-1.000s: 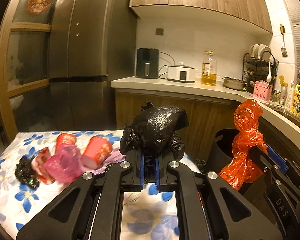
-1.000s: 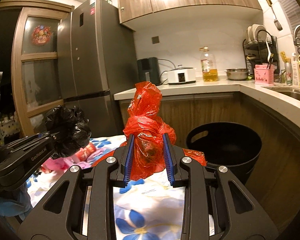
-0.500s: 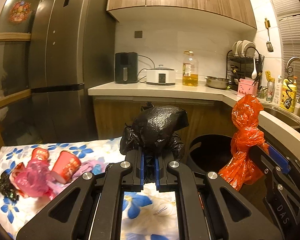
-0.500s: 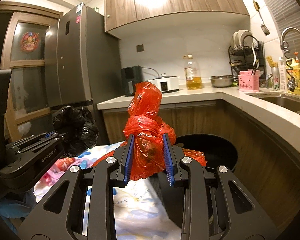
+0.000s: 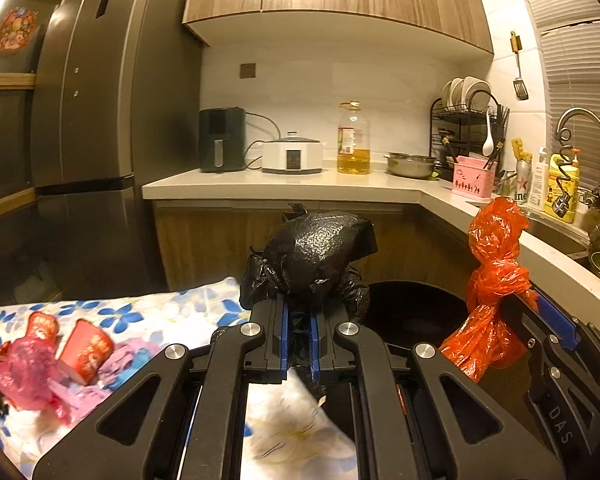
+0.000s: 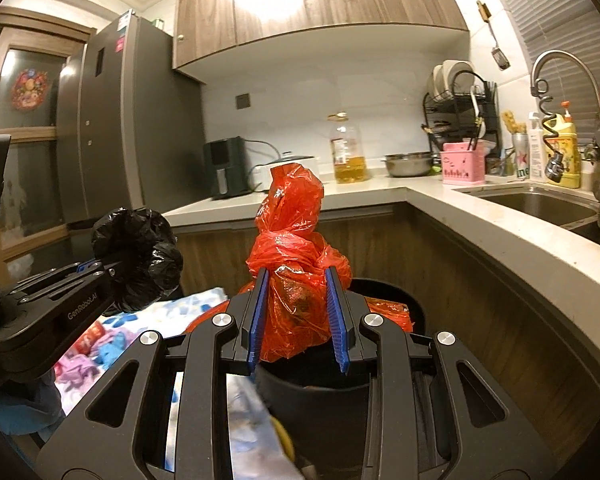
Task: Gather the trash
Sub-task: 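Carry the black bag and red bag over the black trash bin with both tools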
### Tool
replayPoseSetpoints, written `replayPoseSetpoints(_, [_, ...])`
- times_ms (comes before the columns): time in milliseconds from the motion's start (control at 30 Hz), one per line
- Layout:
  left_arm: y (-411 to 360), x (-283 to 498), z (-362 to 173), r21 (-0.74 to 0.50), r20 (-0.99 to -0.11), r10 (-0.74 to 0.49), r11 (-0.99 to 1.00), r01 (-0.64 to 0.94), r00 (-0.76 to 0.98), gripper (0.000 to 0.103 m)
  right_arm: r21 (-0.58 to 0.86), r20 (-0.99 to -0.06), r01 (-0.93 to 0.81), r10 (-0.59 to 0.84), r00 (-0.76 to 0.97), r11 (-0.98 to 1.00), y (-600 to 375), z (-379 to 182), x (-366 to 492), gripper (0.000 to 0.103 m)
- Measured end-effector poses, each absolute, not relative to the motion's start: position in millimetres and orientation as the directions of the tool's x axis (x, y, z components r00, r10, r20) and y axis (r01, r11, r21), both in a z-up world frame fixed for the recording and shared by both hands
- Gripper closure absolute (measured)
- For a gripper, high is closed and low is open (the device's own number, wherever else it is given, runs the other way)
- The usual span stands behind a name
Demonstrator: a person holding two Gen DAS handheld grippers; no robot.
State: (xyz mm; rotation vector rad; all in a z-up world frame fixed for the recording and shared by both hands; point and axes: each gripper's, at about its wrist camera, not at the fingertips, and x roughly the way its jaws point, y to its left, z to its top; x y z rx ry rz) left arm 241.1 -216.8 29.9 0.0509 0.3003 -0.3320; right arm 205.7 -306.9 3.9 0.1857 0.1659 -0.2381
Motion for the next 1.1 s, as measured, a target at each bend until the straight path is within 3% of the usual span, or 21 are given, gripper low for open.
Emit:
replayPoseSetpoints(667, [-278, 285, 23, -0.02, -0.294, -0.407, 0.907, 0.42, 0.865, 0.095, 0.146, -0.192, 0.366, -0.337, 0.922, 0.919, -359, 3, 238, 0.075])
replayPoseSetpoints(1100, [-294, 302, 15, -0.029, -0.312, -0.433, 0.894, 0.447, 0.846, 0.095, 0.127, -0.221, 0.358, -0.325, 0.919, 0.925, -367, -8, 259, 0.074])
